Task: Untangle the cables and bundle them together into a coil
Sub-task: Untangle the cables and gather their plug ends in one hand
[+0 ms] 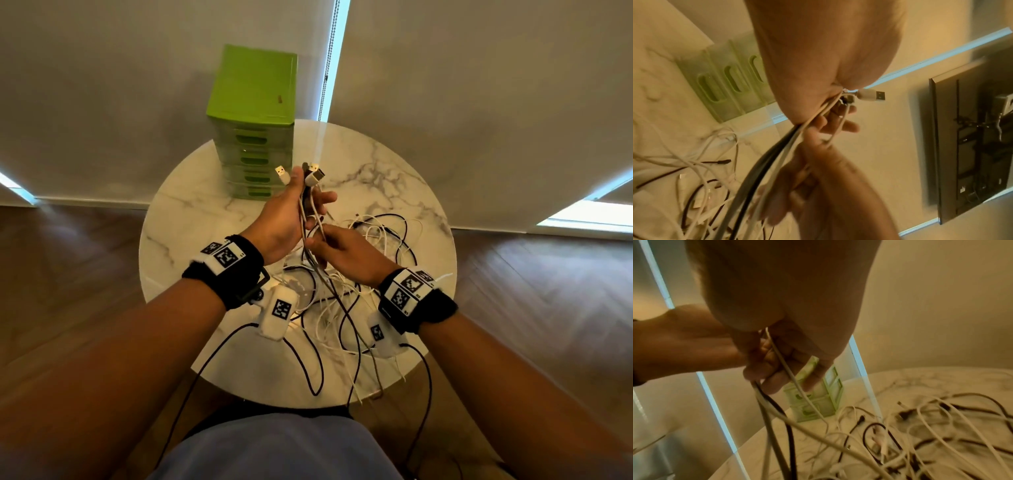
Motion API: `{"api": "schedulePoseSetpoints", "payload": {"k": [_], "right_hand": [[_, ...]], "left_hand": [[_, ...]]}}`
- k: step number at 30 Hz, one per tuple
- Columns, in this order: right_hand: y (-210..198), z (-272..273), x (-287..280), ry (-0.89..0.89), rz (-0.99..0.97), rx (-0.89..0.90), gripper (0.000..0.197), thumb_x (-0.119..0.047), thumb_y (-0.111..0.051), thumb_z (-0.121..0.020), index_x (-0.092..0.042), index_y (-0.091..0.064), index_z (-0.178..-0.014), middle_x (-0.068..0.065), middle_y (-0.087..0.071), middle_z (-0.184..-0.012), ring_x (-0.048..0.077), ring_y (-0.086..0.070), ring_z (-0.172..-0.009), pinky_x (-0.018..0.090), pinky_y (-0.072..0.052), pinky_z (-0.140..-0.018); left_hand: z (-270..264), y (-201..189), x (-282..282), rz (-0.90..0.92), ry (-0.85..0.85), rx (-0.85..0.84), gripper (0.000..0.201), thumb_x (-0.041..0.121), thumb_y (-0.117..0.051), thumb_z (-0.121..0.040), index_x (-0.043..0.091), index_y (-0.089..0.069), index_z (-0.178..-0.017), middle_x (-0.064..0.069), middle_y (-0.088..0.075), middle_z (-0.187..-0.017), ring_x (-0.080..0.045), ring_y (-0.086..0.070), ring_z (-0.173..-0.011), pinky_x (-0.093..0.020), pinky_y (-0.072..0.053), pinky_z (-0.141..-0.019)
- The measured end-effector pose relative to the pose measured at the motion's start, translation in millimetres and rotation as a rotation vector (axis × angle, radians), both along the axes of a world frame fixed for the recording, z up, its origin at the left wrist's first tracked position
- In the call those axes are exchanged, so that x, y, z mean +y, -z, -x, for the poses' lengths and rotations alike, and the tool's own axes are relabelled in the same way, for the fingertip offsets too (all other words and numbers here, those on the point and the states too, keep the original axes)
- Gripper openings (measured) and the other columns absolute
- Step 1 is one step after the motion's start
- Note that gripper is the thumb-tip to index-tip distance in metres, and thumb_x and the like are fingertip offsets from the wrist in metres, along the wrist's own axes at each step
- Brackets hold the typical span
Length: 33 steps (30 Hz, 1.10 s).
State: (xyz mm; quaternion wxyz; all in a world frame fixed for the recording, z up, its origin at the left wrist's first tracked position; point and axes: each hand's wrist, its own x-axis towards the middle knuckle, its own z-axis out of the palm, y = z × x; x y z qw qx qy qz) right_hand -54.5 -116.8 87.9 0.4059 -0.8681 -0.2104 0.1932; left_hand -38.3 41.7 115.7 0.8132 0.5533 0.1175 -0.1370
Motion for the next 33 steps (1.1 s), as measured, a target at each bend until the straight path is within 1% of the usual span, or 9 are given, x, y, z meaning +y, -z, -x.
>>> {"api": "schedulePoseSetpoints", "payload": {"k": [5,7,9,13,18,22,25,27,33], "right_hand": [[22.8,-5.8,-22.1,-0.014,0.107,0.08,0.051,-0.061,-0.04,-0.101,-0.018,-0.06,-0.08,0.002,-0.067,-0.08,0.002,-0.061,-0.074,0.022,-0.047,-0.078],[37.3,-7.1,-39.5,0.005,0.182,0.08,0.05,-0.071,-0.034,-0.097,-0.035,-0.064,-0.082,-0.007,-0.069,-0.082,0.007,-0.064,-0.081,0.031,-0.05,-0.089],[47.7,-8.3,-54.2,0.042,0.227,0.079,0.058,-0.074,-0.03,-0.096,-0.032,-0.07,-0.098,-0.006,-0.074,-0.091,0.013,-0.067,-0.088,0.041,-0.051,-0.096],[44.3,-19.7,-57.2,0.078,0.26,-0.012,0.045,-0.058,-0.031,-0.103,-0.033,-0.061,-0.081,-0.004,-0.067,-0.084,0.019,-0.062,-0.083,0.044,-0.05,-0.091],[12.5,-33.8,-21.0,0.237,0.203,-0.173,0.051,-0.044,-0.037,-0.107,-0.008,-0.061,-0.081,0.01,-0.066,-0.078,0.031,-0.061,-0.077,0.045,-0.048,-0.075],[-20.8,-16.1,15.3,0.161,-0.042,-0.164,0.038,-0.035,-0.034,-0.109,-0.018,-0.057,-0.083,-0.004,-0.062,-0.076,0.016,-0.058,-0.073,0.038,-0.044,-0.073],[-27.8,-8.6,26.8,0.05,-0.118,-0.128,0.029,-0.028,-0.032,-0.107,-0.031,-0.056,-0.091,-0.007,-0.066,-0.086,0.011,-0.062,-0.081,0.032,-0.047,-0.077],[-28.8,-8.1,27.0,0.006,-0.106,-0.122,0.028,-0.028,-0.031,-0.106,-0.024,-0.057,-0.098,-0.003,-0.068,-0.091,0.012,-0.064,-0.083,0.034,-0.049,-0.079],[-28.4,-9.6,13.2,-0.073,-0.125,-0.027,0.025,-0.024,-0.047,-0.105,-0.013,-0.066,-0.092,-0.006,-0.062,-0.077,0.003,-0.054,-0.065,0.026,-0.043,-0.066]], "left_hand": [[-6.3,-6.1,8.5,0.109,-0.038,-0.009,0.048,0.055,-0.026,-0.105,0.023,-0.043,-0.075,0.009,-0.051,-0.059,-0.012,-0.055,-0.057,-0.025,-0.032,-0.054],[-11.2,-11.6,19.8,0.189,-0.046,-0.011,0.047,0.057,-0.025,-0.105,0.025,-0.039,-0.074,0.011,-0.037,-0.053,-0.008,-0.038,-0.049,-0.021,-0.03,-0.049],[-17.5,-17.9,32.5,0.195,-0.06,-0.039,0.047,0.057,-0.025,-0.105,0.025,-0.038,-0.073,0.01,-0.031,-0.052,-0.008,-0.028,-0.049,-0.021,-0.026,-0.047],[-18.1,-17.1,39.9,0.022,-0.104,-0.131,0.044,0.049,-0.025,-0.108,0.025,-0.037,-0.074,0.012,-0.032,-0.053,-0.008,-0.029,-0.051,-0.022,-0.025,-0.05],[-2.5,7.1,25.2,-0.428,0.053,-0.238,0.042,0.044,-0.025,-0.11,0.024,-0.042,-0.077,0.008,-0.035,-0.063,-0.008,-0.032,-0.058,-0.027,-0.028,-0.058],[10.1,8.5,8.3,-0.372,0.065,-0.199,0.051,0.045,-0.024,-0.109,0.005,-0.056,-0.104,-0.009,-0.065,-0.07,-0.011,-0.065,-0.068,-0.033,-0.054,-0.072],[11.4,3.5,1.1,-0.344,0.071,-0.191,0.049,0.049,-0.031,-0.108,0.019,-0.051,-0.075,0.011,-0.049,-0.052,-0.002,-0.046,-0.051,-0.024,-0.037,-0.054],[6.5,6.0,1.6,-0.257,0.065,-0.149,0.045,0.06,-0.053,-0.095,0.025,-0.048,-0.068,0.005,-0.034,-0.057,-0.011,-0.032,-0.054,-0.029,-0.024,-0.056],[3.4,11.5,6.6,-0.257,0.098,-0.166,0.036,0.042,-0.059,-0.1,0.021,-0.059,-0.071,0.004,-0.038,-0.06,-0.012,-0.036,-0.055,-0.028,-0.03,-0.055]]}}
